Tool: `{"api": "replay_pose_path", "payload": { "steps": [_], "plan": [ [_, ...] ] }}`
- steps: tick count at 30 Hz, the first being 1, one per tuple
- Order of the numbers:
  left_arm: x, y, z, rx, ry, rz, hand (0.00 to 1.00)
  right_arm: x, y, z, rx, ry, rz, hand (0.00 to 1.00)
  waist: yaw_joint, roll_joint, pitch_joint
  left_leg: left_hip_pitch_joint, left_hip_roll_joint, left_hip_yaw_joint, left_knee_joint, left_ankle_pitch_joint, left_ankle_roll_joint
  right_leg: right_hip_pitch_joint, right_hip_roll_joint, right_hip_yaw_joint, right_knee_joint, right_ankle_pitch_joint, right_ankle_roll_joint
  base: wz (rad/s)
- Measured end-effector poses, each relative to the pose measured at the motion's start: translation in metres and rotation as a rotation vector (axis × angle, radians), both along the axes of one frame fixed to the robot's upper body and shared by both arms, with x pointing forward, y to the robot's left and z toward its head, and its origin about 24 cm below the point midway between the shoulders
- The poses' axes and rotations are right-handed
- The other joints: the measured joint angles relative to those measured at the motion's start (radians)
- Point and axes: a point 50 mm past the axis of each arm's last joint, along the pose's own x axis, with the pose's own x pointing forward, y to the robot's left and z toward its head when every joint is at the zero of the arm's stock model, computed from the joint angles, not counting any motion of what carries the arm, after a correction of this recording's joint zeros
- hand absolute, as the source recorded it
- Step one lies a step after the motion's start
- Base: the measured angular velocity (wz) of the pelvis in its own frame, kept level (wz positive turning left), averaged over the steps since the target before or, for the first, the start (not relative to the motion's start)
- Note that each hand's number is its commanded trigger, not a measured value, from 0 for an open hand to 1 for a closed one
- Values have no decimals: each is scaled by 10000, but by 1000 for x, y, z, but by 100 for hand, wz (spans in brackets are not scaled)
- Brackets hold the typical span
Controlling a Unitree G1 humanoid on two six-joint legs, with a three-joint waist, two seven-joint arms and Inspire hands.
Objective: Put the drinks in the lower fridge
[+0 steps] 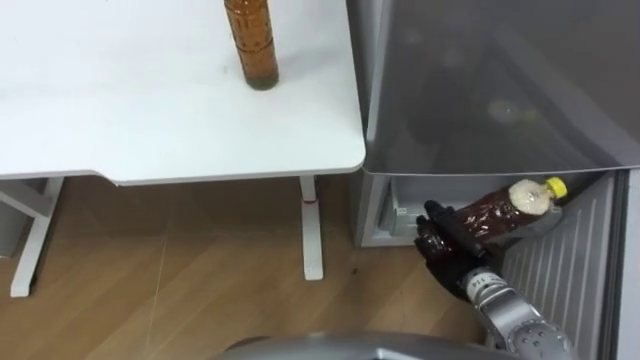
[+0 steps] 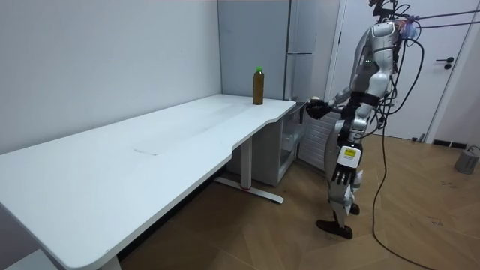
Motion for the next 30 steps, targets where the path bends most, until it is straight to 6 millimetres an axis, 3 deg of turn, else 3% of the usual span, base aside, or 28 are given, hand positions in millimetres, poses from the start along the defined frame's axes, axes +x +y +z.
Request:
{"api": "replay_pose_path", "payload": {
  "steps": [13,21,30],
  "plan": [
    [3,-8,-1,-285,-80,-77,0,3,-4,2,819,-378,-1569,100,277,-68,-1,50,-8,23,25,1,0,3,4,29,-185,-11,5,0],
    [10,-8,0,-263,-510,-144,0,14,-3,12,1385,-1019,-2412,100,406,-171,45,92,-8,27,8,1,-1,56,6,41,-196,-11,4,0],
    [10,-8,0,-277,-623,-212,0,20,-2,17,1392,-1474,-2750,100,414,-85,60,56,-13,2,2,-1,-3,60,7,18,-208,-12,6,0]
  ]
}}
